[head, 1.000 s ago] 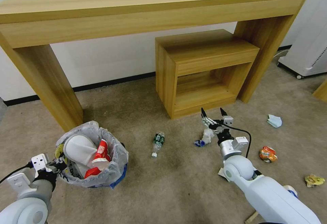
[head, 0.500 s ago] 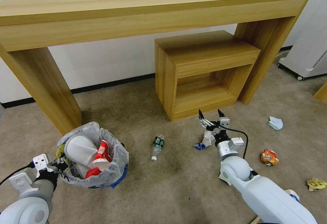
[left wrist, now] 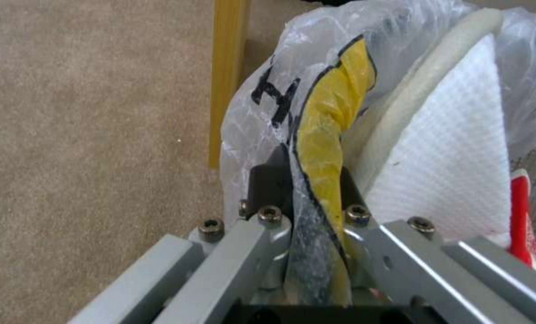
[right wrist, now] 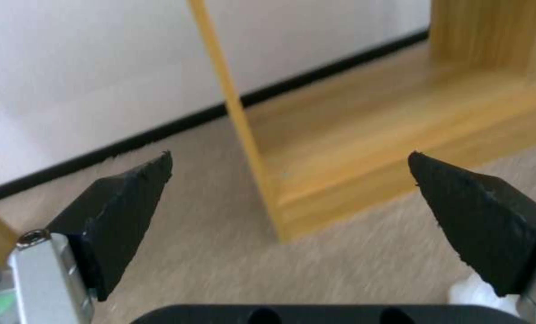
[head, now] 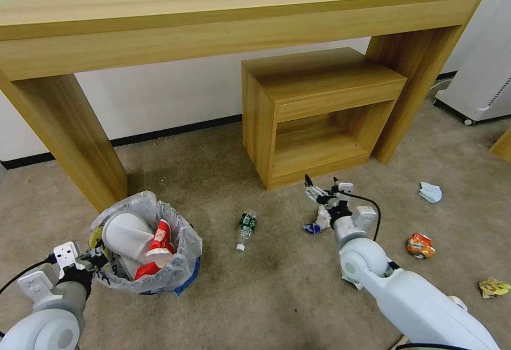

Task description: Pick up the trash bin and place the garbage on the floor into it.

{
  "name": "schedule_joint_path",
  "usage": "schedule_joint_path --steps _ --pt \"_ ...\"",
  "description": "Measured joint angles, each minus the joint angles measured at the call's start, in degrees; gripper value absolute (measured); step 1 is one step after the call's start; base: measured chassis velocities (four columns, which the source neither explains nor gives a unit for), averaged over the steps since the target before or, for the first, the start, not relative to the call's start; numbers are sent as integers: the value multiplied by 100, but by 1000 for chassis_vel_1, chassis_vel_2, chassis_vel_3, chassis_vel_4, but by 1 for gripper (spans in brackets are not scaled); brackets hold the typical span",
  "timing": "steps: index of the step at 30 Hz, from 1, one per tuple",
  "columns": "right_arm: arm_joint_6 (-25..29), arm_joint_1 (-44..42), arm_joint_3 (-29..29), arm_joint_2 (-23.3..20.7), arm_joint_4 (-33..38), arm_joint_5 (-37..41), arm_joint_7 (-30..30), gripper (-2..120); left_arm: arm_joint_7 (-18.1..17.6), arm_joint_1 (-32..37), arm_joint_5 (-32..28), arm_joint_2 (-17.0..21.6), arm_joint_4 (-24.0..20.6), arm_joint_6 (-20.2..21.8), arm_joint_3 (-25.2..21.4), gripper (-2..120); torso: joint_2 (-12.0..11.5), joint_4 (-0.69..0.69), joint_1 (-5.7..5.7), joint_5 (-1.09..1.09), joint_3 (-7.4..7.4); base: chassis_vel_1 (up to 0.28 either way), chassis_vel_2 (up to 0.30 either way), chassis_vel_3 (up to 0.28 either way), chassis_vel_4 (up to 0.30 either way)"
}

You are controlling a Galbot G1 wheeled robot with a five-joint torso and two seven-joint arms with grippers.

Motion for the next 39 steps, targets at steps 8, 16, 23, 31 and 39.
schedule_joint_path --steps 8,16,23,31,39 --pt "-602 475 -676 393 -384 806 608 100 1 -10 0 -28 -30 -1 -23 3 0 -2 0 0 0 0 0 0 0" --pt "-1136 896 -1297 1308 -1201 1378 1172 100 -3 -63 12 -41 22 -4 27 3 0 -1 0 -1 0 0 0 0 0" --pt "-1316 1127 -1713 2050 -2037 1344 1293 100 14 -57 31 -80 21 -49 33 3 0 0 0 -1 0 0 0 0 0" --pt "-1374 1272 -1904 2478 -3061 1084 1227 99 30 -12 38 -84 -47 -84 33 3 0 -2 0 -1 0 0 0 0 0" --pt "-1237 1432 -1984 3012 -4286 707 883 97 36 39 39 -105 -147 -107 57 3 0 -1 0 -1 0 0 0 0 0"
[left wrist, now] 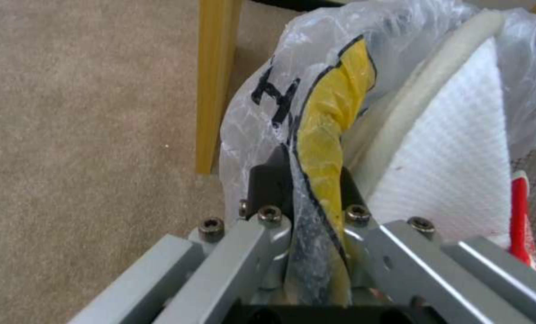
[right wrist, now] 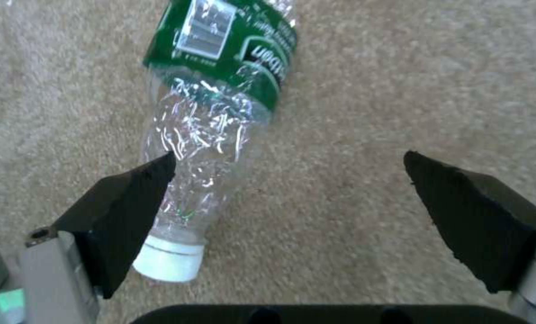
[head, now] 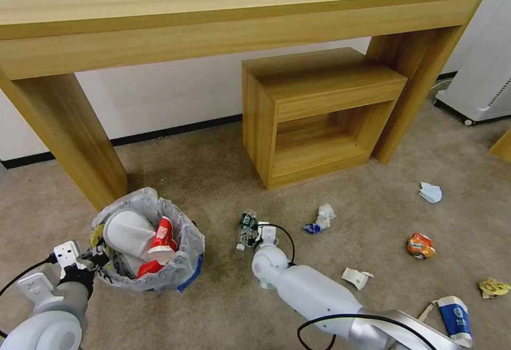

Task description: Pick up the trash bin and place the garbage on the floor into it.

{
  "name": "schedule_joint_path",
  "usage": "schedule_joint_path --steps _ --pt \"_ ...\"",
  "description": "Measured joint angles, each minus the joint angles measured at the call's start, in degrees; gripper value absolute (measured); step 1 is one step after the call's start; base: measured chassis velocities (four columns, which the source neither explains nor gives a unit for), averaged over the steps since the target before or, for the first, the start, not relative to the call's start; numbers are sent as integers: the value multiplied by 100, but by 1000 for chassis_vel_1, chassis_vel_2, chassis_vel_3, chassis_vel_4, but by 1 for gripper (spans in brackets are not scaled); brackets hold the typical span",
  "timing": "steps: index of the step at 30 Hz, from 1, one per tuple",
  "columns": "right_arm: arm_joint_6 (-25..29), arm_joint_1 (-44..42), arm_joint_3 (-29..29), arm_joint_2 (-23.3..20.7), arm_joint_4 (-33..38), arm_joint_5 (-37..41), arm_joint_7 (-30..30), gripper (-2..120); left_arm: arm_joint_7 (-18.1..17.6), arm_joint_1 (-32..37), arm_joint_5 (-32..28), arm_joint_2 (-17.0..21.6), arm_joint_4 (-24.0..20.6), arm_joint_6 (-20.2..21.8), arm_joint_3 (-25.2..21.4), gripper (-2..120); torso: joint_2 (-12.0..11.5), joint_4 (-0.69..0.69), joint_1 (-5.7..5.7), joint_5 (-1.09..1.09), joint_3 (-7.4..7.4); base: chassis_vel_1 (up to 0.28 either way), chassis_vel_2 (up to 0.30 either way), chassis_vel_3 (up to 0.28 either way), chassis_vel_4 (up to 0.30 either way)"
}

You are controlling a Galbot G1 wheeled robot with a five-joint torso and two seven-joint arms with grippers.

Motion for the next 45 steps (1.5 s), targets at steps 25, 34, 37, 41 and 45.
schedule_joint_path --steps 25,34,37,41,45 --pt "313 53 -222 603 -754 -514 -384 70 50 -17 -15 -65 -39 -77 77 3 0 0 0 0 0 0 0 0 0" --pt "378 47 -226 602 -846 -590 -428 65 78 18 -18 -113 -88 -130 93 3 0 0 0 1 0 0 0 0 0" --pt "392 37 -204 597 -941 -632 -457 55 80 12 -25 -114 -105 -135 108 3 0 0 0 0 0 0 0 0 0" --pt "399 14 -187 590 -979 -665 -473 48 80 13 -34 -109 -139 -135 116 3 0 0 0 1 0 0 0 0 0" --pt "442 -13 -178 580 -1007 -719 -495 46 80 13 -40 -108 -154 -140 131 3 0 0 0 1 0 0 0 0 0"
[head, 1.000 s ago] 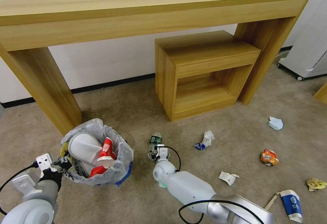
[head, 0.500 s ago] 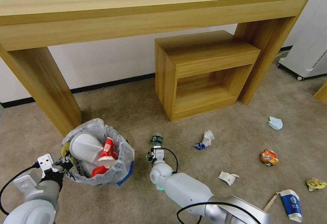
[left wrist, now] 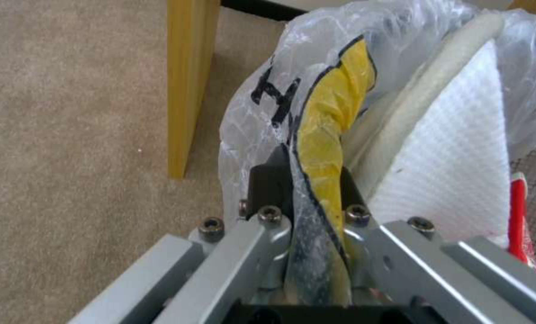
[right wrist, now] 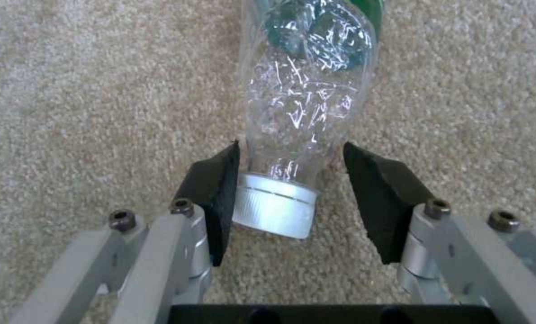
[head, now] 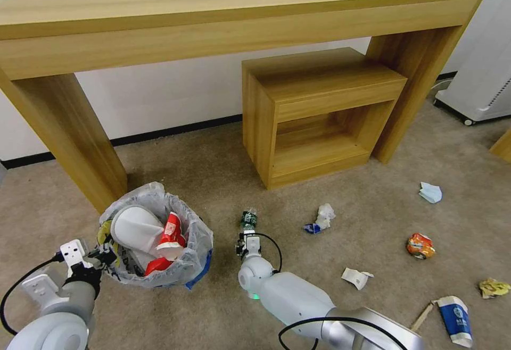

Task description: Pick up the trash bin and place the garbage on the floor into it.

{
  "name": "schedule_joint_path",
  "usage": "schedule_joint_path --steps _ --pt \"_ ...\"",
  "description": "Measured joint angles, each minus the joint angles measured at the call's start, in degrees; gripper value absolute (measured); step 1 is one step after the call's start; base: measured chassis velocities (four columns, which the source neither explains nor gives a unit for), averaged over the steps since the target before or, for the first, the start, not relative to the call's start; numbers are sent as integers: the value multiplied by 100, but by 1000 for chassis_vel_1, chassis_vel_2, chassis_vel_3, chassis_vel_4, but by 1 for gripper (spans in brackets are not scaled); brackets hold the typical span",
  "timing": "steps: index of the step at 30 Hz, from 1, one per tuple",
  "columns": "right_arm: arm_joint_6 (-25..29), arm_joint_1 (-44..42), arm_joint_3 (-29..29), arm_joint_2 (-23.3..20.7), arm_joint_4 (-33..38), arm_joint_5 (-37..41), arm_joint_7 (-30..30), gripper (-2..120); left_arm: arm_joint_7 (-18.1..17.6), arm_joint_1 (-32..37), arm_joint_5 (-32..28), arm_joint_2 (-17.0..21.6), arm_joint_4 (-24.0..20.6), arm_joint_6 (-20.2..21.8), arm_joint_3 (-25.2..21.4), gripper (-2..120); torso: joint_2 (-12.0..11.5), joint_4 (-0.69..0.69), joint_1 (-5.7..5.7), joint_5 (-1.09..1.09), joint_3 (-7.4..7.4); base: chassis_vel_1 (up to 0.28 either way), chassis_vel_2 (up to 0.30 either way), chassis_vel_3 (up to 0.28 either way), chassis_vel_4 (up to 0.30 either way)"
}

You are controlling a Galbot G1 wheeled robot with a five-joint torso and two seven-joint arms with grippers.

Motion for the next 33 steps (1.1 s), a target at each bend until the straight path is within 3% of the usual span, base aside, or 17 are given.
schedule_joint_path --steps 13,15,17,21,23,25,28,33 --pt "207 -100 3 -293 247 -10 -154 29 -3 -13 -14 12 -2 -13 3 3 0 0 0 1 0 0 0 0 0" --pt "330 -162 44 -570 723 62 -221 28 -5 -27 -15 29 49 -14 -10 3 0 1 0 1 0 0 0 0 0" --pt "441 -239 141 -1027 1624 199 -270 28 -6 -42 -13 48 107 -14 -16 3 0 -2 0 0 0 0 0 0 0" --pt "505 -264 202 -1258 2141 218 -319 28 -6 -53 -12 52 133 -14 -16 3 0 0 0 2 0 0 0 0 0" --pt "649 -296 328 -1854 3240 194 -482 28 -10 -57 -2 55 166 -15 -14 3 0 1 0 2 -1 0 0 0 0" --pt "721 -292 361 -2116 3584 193 -566 28 -10 -58 2 55 168 -15 -10 3 0 3 0 2 -1 0 0 0 0" --pt "1042 -85 324 -3029 4677 207 -1079 28 -16 -60 17 50 153 -13 14 3 1 -4 0 1 -1 0 0 0 0" --pt "1285 201 44 -3467 5405 229 -1679 28 -25 -52 27 47 99 1 18 3 0 2 0 2 -1 0 0 0 0"
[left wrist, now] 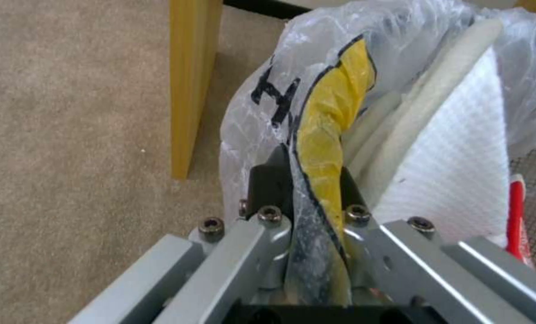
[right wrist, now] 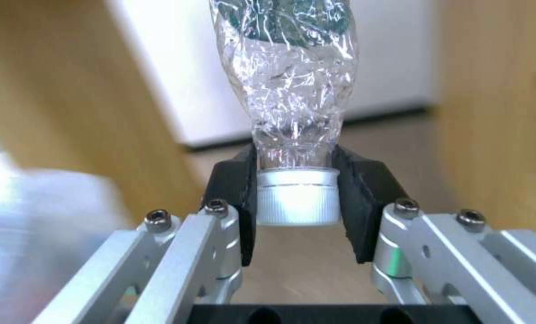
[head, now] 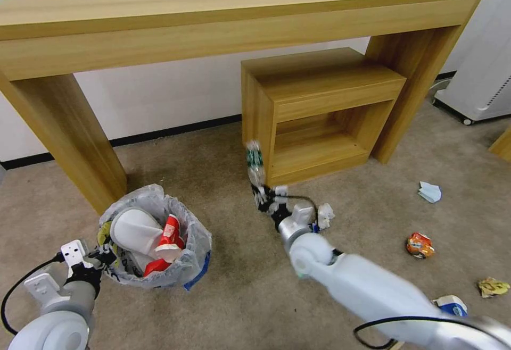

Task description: Pick up the trash bin and place the garbage on the floor into it.

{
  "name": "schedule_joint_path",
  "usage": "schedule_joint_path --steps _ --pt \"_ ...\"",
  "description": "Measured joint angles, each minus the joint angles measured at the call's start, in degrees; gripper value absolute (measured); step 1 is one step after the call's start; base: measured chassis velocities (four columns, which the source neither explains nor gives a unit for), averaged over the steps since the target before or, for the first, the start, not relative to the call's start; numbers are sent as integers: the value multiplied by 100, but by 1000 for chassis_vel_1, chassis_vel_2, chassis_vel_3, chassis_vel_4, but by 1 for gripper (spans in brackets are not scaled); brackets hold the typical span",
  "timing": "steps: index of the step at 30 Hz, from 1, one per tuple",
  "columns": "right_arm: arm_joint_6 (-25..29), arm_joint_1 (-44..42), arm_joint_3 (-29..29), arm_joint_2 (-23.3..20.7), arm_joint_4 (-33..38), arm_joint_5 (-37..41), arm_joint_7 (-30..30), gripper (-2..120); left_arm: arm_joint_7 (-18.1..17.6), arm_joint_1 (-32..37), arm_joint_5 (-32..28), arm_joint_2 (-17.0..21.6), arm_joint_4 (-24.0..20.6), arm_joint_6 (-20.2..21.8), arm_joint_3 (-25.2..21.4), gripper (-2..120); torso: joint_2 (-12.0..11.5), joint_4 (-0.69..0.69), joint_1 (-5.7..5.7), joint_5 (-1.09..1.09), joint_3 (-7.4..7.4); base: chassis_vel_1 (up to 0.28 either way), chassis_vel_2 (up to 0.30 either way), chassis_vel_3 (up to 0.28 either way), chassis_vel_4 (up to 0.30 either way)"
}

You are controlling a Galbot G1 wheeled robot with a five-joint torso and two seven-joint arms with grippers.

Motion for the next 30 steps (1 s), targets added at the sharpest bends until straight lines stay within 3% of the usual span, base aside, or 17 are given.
schedule_joint_path --steps 4,6,12,23,29,30 --pt "316 444 -615 -253 525 -37 -584 28 -17 2 5 -5 -51 22 -1 3 0 0 0 -1 0 0 0 0 0" --pt "357 505 -708 -264 543 -38 -665 28 -18 2 6 -8 -55 24 -1 3 0 -1 0 -1 0 0 0 0 0" --pt "748 1469 -1875 -269 547 98 -1272 28 -23 11 22 -66 -137 34 -4 3 0 -1 0 -2 1 0 0 0 0" --pt "826 2267 -3019 64 239 165 -1305 28 -23 2 -1 -127 -239 36 -54 3 0 -2 0 -3 1 0 0 0 0" --pt "829 2299 -3171 247 -19 78 -1258 28 -23 -16 -13 -155 -252 36 -53 3 0 -2 0 -3 1 0 0 0 0" --pt "828 2299 -3192 294 -65 74 -1238 33 -23 -18 -15 -158 -259 36 -50 3 0 -2 0 -2 1 0 0 0 0"
